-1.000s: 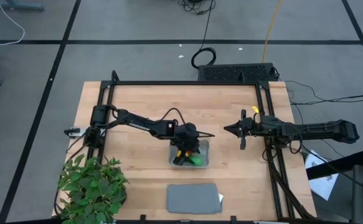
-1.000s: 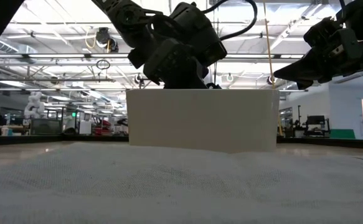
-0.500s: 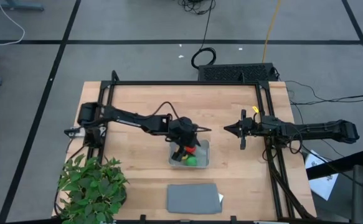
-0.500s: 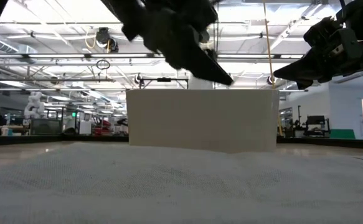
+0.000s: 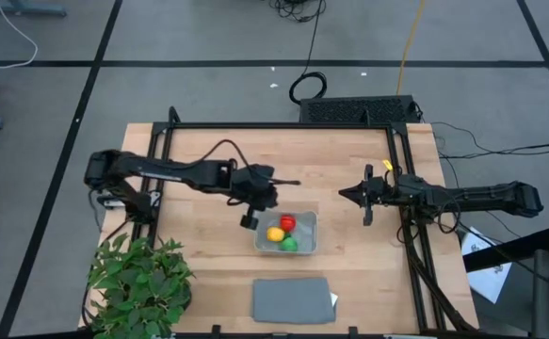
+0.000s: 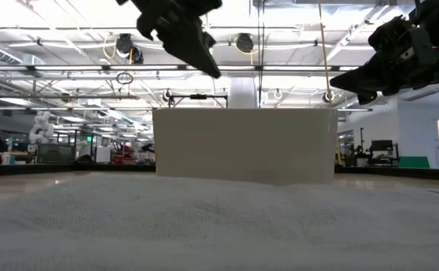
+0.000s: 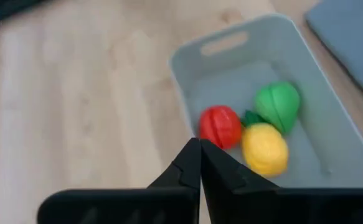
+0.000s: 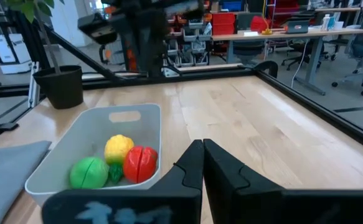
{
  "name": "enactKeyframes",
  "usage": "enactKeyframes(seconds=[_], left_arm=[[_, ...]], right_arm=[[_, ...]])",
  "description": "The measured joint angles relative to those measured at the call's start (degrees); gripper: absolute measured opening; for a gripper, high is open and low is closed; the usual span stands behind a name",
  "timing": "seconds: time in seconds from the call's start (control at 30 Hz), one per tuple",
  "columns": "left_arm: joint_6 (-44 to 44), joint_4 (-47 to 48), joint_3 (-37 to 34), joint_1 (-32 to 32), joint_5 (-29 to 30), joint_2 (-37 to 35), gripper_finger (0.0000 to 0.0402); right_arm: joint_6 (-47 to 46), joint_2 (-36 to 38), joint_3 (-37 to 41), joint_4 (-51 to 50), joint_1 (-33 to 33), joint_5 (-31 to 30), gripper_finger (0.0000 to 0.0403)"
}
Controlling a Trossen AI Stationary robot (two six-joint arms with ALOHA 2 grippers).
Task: Pick and placing Produce into tupperware
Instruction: Return to Home Position
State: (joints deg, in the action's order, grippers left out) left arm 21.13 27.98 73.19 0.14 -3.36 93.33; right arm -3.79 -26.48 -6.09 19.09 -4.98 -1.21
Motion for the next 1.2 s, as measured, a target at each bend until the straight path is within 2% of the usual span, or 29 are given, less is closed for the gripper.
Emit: enactKeyframes(seconds=[0.23,0.37,0.5,0.57,0.67,0.73,0.93,1.03,1.2], left_arm=[[-0.24,-2.12,-6.84,-0.02,3.35,-9.05,0.0001],[-0.49,-7.28,-12.82,-0.29,5.17,-14.51,0.0001],[-1.22,-17.46,-20.95,0.14,5.57,-21.05,0.0000],[-1.47,-24.96,-25.53,1.05,3.74,-23.66,0.0000],[-2.57,-33.65,-31.69,2.91,2.57,-26.46,0.0000],[-3.29,-37.24,-35.00,4.01,3.76,-28.24,0.0000],[-6.59,-38.41,-41.77,4.68,6.69,-36.33,0.0000],[-6.69,-38.09,-44.46,2.54,6.77,-41.14,0.0000],[-5.08,-38.73,-49.88,-2.11,11.15,-49.34,0.0000]], right_arm=[[-0.42,0.96,0.00,0.30,-0.01,1.02,0.0000],[-0.89,2.19,0.00,0.44,0.01,2.22,0.0000],[-1.32,3.57,0.00,0.91,0.01,4.59,0.0000],[-1.36,4.77,0.00,1.00,0.01,5.88,0.0000],[-1.53,5.33,0.00,1.22,0.01,5.99,0.0000],[-1.53,5.77,0.00,1.09,0.01,5.99,0.0000],[-2.55,7.01,0.00,0.43,0.01,5.98,0.0000],[-2.58,7.25,0.00,-0.24,0.01,5.95,0.0000],[-2.49,7.25,0.00,-0.50,0.01,5.92,0.0000]])
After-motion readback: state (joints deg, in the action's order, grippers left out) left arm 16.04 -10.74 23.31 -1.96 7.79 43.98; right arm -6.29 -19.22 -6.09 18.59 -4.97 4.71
